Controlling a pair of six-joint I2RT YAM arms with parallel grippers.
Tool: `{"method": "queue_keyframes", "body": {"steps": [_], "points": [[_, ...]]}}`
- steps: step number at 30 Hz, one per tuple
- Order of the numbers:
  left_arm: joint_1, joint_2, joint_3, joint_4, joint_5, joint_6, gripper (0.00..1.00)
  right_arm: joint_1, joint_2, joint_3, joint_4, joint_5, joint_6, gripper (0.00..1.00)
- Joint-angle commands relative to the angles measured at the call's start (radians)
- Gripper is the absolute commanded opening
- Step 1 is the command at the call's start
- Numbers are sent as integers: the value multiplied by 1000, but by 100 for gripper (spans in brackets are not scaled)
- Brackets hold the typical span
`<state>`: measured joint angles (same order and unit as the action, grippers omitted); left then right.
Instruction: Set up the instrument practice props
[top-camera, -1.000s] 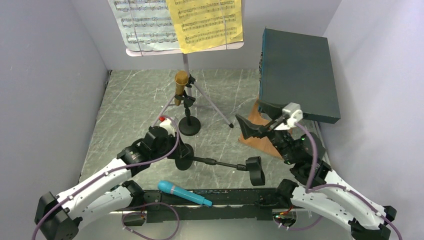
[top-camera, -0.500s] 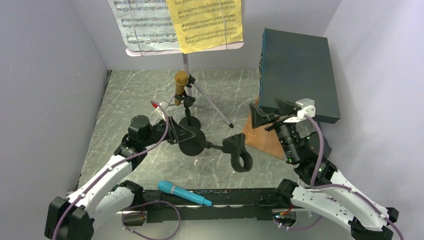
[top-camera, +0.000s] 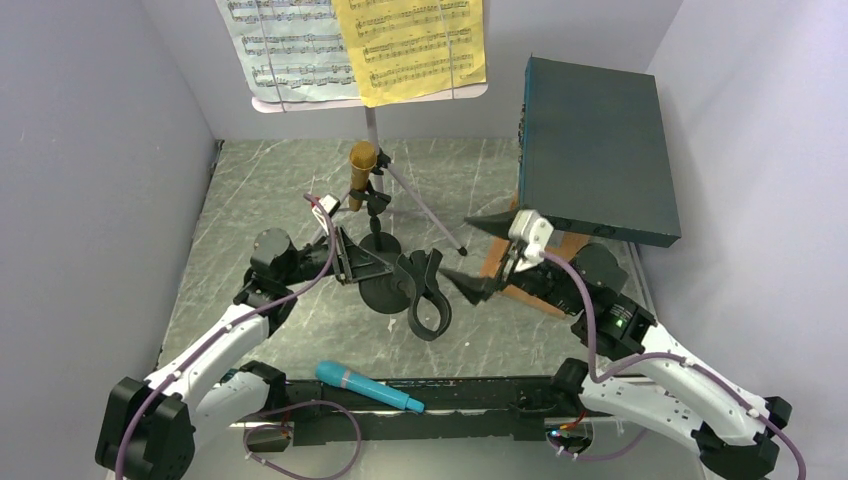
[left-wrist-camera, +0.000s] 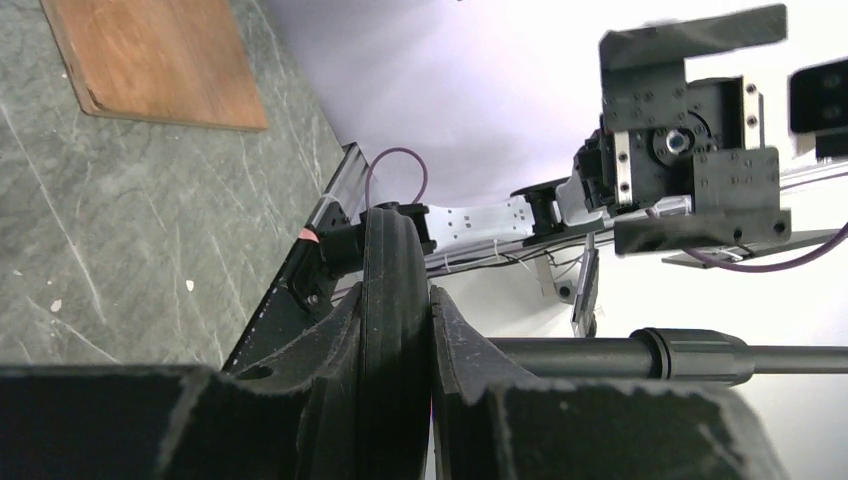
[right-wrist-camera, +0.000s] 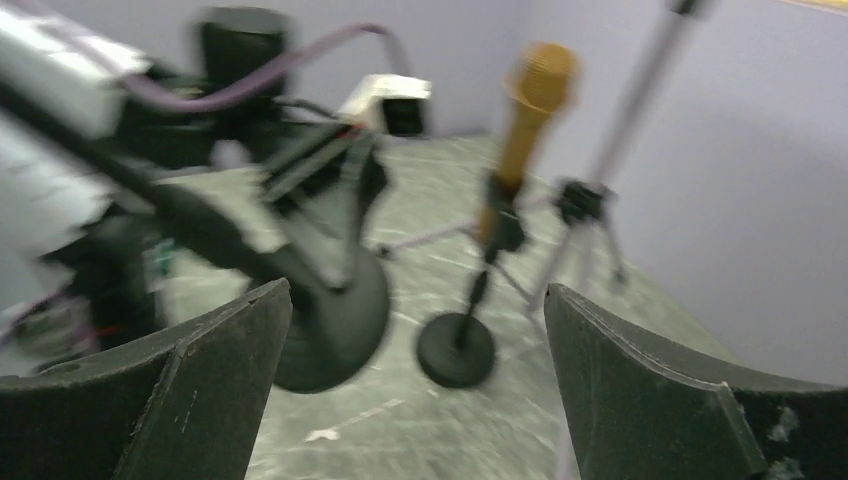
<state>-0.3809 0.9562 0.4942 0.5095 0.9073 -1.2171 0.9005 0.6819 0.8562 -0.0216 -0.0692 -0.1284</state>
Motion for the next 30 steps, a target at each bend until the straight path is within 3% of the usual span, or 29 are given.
{"method": "queue_keyframes", "body": {"steps": [1, 7, 13, 16, 17, 19, 20, 24, 27, 30], "points": [[5, -21, 34, 71, 32, -74, 0, 3, 29, -8, 171, -575, 18, 99], [5, 11, -8, 122, 33, -93, 0, 11, 129, -60, 584, -664, 251, 99], [5, 11, -28, 112, 6, -86, 0, 135, 221, -20, 605, -599, 207, 86], [5, 10, -37, 95, 0, -73, 0, 171, 257, 0, 575, -557, 175, 62], [5, 12, -38, 86, -1, -66, 0, 177, 266, 5, 554, -536, 154, 50], [5, 11, -21, 15, -9, -28, 1, 183, 276, 9, 511, -449, 138, 17], [6, 6, 0, -56, -16, 14, 9, 184, 276, 7, 496, -407, 137, 1], [7, -56, 112, -503, -134, 258, 56, 186, 241, -54, 487, -238, 72, 0], [7, -121, 232, -922, -381, 411, 77, 189, 212, -114, 494, 59, 99, 0], [6, -171, 325, -1179, -744, 432, 86, 196, 217, -145, 462, 395, 177, 0]]}}
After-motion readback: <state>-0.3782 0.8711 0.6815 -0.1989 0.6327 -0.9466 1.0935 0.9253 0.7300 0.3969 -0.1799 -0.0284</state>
